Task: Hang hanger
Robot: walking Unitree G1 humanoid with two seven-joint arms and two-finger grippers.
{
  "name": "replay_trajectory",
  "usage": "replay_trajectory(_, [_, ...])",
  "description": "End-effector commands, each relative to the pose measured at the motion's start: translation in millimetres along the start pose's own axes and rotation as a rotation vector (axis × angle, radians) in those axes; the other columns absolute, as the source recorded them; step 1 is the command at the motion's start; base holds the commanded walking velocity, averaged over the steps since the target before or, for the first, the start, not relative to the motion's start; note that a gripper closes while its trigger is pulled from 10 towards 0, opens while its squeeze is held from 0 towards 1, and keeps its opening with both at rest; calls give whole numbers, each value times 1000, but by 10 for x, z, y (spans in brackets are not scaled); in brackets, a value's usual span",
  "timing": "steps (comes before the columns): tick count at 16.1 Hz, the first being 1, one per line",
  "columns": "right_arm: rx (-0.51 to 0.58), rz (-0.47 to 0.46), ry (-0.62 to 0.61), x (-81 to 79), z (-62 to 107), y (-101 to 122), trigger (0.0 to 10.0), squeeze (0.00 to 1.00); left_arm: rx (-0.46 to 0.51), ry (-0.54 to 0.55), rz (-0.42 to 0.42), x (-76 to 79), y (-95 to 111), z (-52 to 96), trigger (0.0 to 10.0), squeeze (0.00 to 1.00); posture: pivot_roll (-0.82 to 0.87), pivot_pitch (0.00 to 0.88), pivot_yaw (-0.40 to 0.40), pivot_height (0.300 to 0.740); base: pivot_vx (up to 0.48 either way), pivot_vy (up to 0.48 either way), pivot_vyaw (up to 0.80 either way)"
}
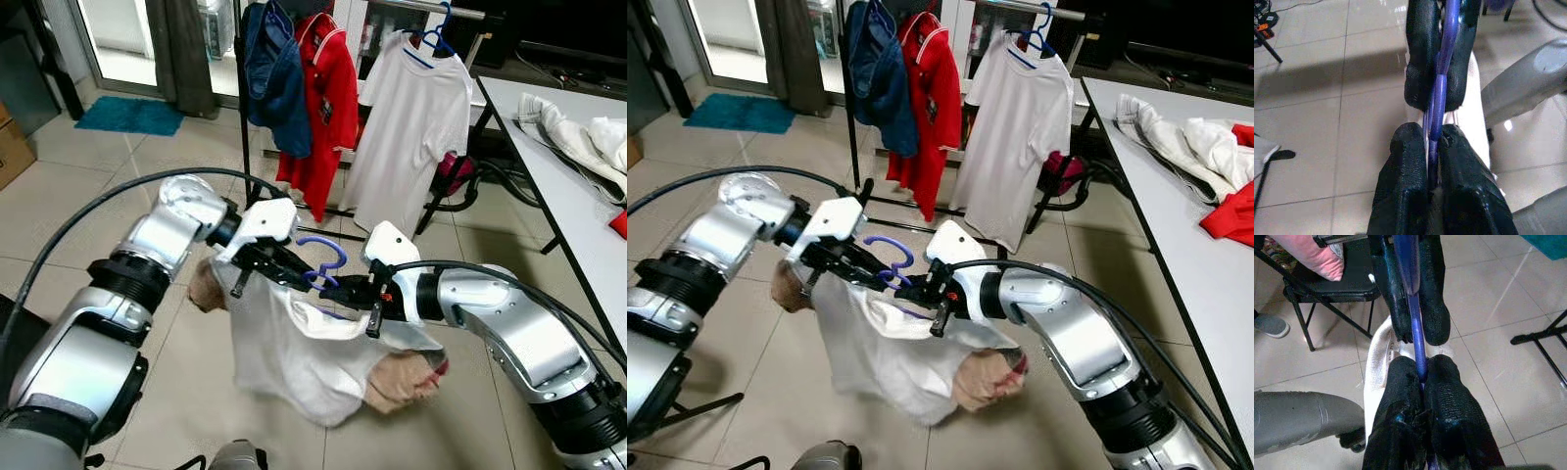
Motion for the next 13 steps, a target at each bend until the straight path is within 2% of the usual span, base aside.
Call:
replay_trajectory(1, [50,39,5,-3,22,151,10000,0,-44,-4,-13,-15,-17,-41,0,0,43,0,-60,740,0,0,0])
replay_trajectory(2, [51,39,5,-3,21,153,10000,0,-49,-2,-13,-18,-22,-43,0,0,43,0,-60,740,0,0,0])
replay_trajectory(3, [52,38,2,9,16,162,10000,0,-96,41,-19,-64,-69,-55,0,0,45,0,-60,740,0,0,0])
replay_trajectory(6, [55,35,-3,25,11,173,10000,0,-58,72,2,-90,-56,-70,0,0,45,0,-57,740,0,0,0])
replay_trajectory(7, [56,34,-6,29,11,174,10000,0,-52,86,-3,-98,-51,-70,2941,0,45,0,-57,740,0,0,0])
replay_trajectory(8, [57,32,-9,35,10,176,10000,0,-26,84,18,-96,-28,-75,10000,0,46,0,-57,740,0,0,0])
replay_trajectory(9, [57,31,-10,37,8,177,10000,0,8,69,49,-91,-1,-81,10000,675,46,0,-56,740,0,0,0])
replay_trajectory(10, [57,30,-10,38,7,177,10000,0,14,69,51,-94,5,-82,10000,1000,46,0,-57,740,0,0,0])
replay_trajectory(11, [57,30,-11,41,4,176,10000,0,17,92,30,-116,12,-84,10000,1000,47,0,-56,740,0,0,0])
replay_trajectory(12, [57,29,-12,45,3,174,10000,0,36,101,11,-123,31,-94,10000,0,46,0,-56,740,0,0,0])
replay_trajectory(13, [56,29,-12,47,2,174,10000,0,41,96,13,-116,33,-94,10000,0,46,0,-55,740,0,0,0])
Point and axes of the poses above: a point about 5 cm out from each wrist's last joint towards the gripper, its own z axis pointing back from the gripper into the wrist, its own y axis along the axis of the wrist's last joint, x = y × z, the point moved 4 cm from there along -z, pointing out of the wrist towards the gripper
